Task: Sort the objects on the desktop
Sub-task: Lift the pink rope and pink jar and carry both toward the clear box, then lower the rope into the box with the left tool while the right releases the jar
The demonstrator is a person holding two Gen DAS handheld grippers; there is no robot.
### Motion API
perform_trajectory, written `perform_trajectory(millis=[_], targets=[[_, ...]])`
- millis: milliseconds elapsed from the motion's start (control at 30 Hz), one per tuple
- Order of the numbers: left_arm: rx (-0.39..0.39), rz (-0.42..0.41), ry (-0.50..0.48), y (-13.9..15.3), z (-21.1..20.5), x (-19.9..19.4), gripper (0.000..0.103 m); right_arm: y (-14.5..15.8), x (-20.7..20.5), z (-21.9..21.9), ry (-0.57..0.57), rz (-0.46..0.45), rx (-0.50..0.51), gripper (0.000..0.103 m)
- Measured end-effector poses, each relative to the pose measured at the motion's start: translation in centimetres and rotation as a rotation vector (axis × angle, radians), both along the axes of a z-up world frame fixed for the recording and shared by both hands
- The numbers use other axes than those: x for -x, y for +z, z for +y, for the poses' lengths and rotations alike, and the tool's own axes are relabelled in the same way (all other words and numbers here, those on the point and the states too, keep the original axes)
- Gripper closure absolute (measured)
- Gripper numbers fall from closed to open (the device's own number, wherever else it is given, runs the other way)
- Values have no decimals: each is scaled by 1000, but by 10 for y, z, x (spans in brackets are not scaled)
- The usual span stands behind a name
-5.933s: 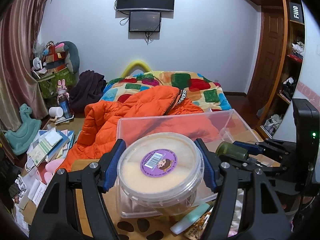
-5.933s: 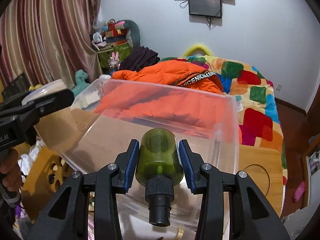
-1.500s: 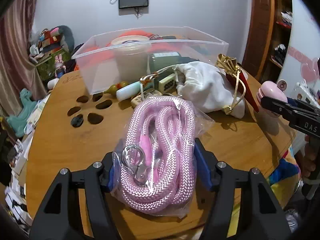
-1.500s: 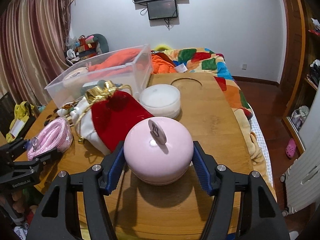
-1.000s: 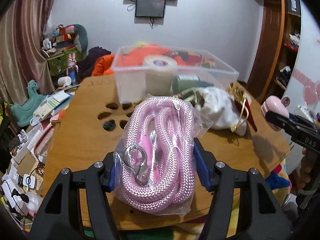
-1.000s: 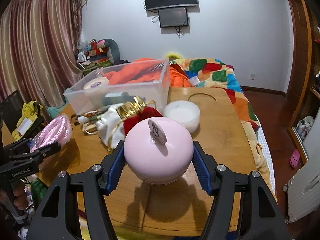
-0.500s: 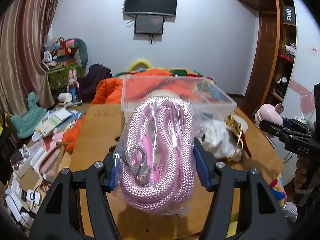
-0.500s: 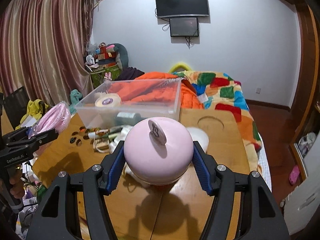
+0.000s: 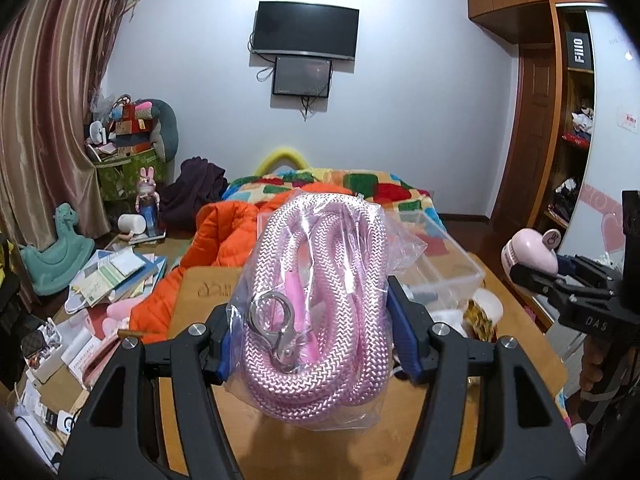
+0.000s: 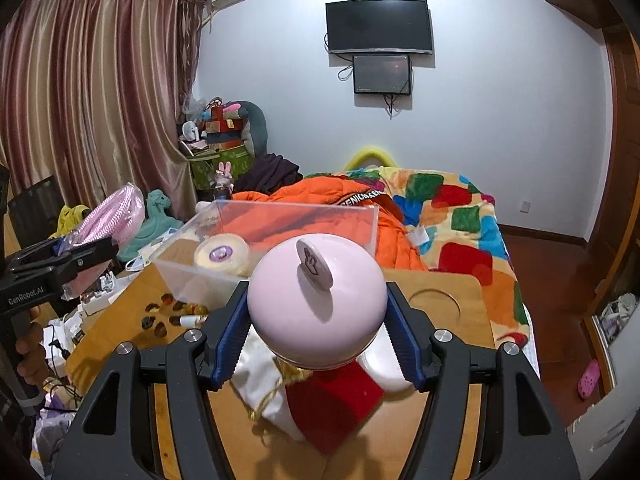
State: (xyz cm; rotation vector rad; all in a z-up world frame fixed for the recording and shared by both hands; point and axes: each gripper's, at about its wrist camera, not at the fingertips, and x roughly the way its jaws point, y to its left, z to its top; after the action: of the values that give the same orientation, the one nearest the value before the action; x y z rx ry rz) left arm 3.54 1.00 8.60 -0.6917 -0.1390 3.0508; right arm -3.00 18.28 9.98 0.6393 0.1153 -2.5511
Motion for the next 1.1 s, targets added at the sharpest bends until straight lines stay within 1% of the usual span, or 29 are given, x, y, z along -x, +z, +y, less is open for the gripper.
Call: perform_trajectory(millis=[267,467,700,833,967,1100], targets=[[-17,17,-6,8,-6,22,41,6,24,-14,16,1,-6,43],[-35,11,-19,9,-9,43,41,9,42,-26,30,-4,-11,43],[-31,0,-23,10,-13,64,41,6,62,-38,48,-20,-25,43],[-38,-22,-34,4,-16,77,41,3,73,-48,60,-25,-59,43],[-92,-73,-47,-6,-25,95,41,-4,85,-57,66,-47,-86,43],[-107,-108,-33,-16,-30,105,41,-12,95,-67,80,-64,-115,43]])
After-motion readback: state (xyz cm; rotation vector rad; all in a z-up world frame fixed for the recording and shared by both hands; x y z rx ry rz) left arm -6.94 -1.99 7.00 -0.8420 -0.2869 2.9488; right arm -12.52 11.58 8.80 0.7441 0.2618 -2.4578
